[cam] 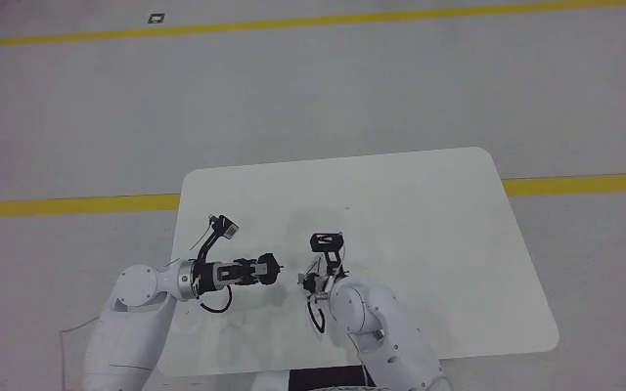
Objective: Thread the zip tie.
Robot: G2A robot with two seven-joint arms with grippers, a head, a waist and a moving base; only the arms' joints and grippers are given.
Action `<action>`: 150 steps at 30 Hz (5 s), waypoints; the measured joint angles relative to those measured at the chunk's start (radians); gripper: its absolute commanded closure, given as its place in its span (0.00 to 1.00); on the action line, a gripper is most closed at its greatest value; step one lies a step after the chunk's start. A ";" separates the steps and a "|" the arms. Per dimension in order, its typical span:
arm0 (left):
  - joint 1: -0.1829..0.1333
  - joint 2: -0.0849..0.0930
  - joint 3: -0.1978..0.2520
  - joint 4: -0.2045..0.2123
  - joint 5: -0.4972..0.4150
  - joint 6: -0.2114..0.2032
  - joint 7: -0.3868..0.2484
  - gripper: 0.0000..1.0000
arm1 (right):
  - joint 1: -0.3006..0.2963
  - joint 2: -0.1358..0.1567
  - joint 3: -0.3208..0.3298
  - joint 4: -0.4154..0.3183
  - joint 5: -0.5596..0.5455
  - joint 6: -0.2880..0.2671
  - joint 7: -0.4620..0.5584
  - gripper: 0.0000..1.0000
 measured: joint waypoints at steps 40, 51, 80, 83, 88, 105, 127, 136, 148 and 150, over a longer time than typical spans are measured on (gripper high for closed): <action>0.000 0.000 0.000 0.000 0.000 0.000 0.000 1.00 | -0.014 0.004 0.003 -0.019 -0.089 0.000 0.003 0.57; 0.000 0.000 0.000 0.000 0.000 0.000 0.000 1.00 | 0.012 0.012 -0.049 -0.015 -0.204 0.000 0.049 0.57; 0.000 0.000 0.000 0.000 0.000 0.000 0.000 1.00 | 0.021 0.034 -0.111 -0.062 -0.248 0.000 0.111 0.00; 0.000 0.000 0.000 0.000 0.000 0.000 0.000 1.00 | 0.022 0.034 -0.111 -0.061 -0.248 -0.001 0.110 0.00; 0.000 0.000 0.000 0.000 0.000 0.000 0.000 1.00 | 0.022 0.049 -0.134 -0.065 -0.268 0.000 0.070 0.00; 0.000 0.000 0.000 0.000 0.000 0.000 0.000 1.00 | 0.110 0.138 -0.222 -0.093 -0.267 0.000 0.205 0.00; 0.000 0.000 0.000 0.000 0.000 0.000 0.000 1.00 | 0.164 0.172 -0.285 -0.074 -0.267 0.000 0.205 0.58; 0.000 0.000 0.000 0.000 0.000 0.000 0.000 1.00 | 0.177 0.183 -0.302 -0.079 -0.267 0.000 0.243 0.65; 0.000 0.000 0.000 0.000 0.000 0.000 0.000 1.00 | 0.196 0.170 -0.294 -0.025 -0.267 0.000 0.266 0.72; 0.000 0.000 0.000 0.000 0.000 0.000 0.000 1.00 | 0.205 0.162 -0.291 -0.002 -0.267 0.000 0.270 0.73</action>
